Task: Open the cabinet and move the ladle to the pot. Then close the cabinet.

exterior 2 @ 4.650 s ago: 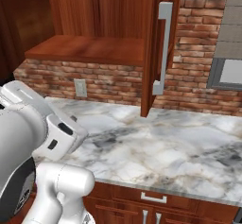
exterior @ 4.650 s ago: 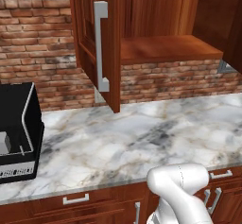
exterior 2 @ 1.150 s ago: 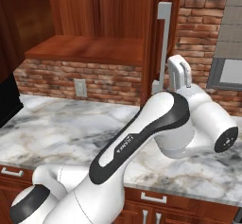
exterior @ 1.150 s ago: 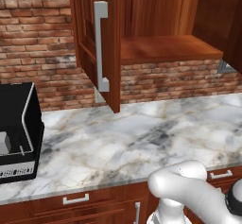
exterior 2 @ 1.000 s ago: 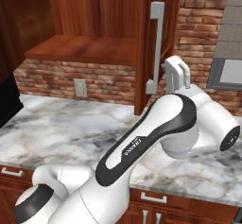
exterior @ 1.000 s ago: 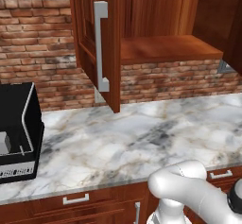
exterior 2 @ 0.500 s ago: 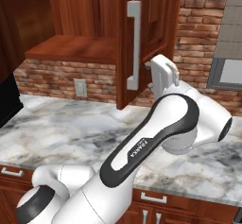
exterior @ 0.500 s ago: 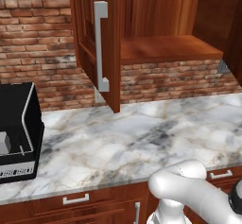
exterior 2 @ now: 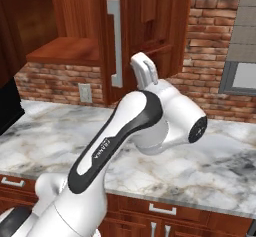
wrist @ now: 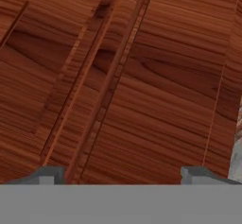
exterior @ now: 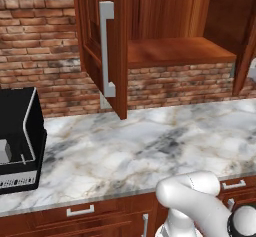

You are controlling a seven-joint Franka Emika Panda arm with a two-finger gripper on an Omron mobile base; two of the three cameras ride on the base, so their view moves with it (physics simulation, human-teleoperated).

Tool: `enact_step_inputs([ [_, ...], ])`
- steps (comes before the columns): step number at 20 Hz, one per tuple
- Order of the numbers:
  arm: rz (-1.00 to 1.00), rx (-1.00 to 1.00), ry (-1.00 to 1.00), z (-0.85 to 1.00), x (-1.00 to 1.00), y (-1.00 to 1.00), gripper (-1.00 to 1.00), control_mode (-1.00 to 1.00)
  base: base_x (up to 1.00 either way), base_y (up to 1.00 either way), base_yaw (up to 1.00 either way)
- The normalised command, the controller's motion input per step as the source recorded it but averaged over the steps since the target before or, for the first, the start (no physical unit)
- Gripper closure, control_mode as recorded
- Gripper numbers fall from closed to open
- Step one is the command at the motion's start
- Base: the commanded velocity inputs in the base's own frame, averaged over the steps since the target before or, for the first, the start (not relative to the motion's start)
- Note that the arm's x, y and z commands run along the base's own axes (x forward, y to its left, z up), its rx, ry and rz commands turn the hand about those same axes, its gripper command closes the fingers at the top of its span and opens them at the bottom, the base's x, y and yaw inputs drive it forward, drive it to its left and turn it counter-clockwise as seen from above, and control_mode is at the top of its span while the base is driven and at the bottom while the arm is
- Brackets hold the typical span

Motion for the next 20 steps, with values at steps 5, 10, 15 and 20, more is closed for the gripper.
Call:
enact_step_inputs([
  [5, -0.19, 0.0, 0.0, 0.04, 0.24, 0.52, -1.0, -1.0, 0.0, 0.0, 0.0],
  [10, -0.18, 0.0, 0.02, 0.11, 0.45, 0.29, -1.0, -1.0, 0.0, 0.0, 0.0],
  [15, -0.13, 0.0, 0.03, 0.07, 0.7, 0.09, -1.0, -1.0, 0.0, 0.0, 0.0],
  [20, -0.05, 0.0, 0.0, 0.0, 0.75, 0.01, -1.0, -1.0, 0.0, 0.0, 0.0],
])
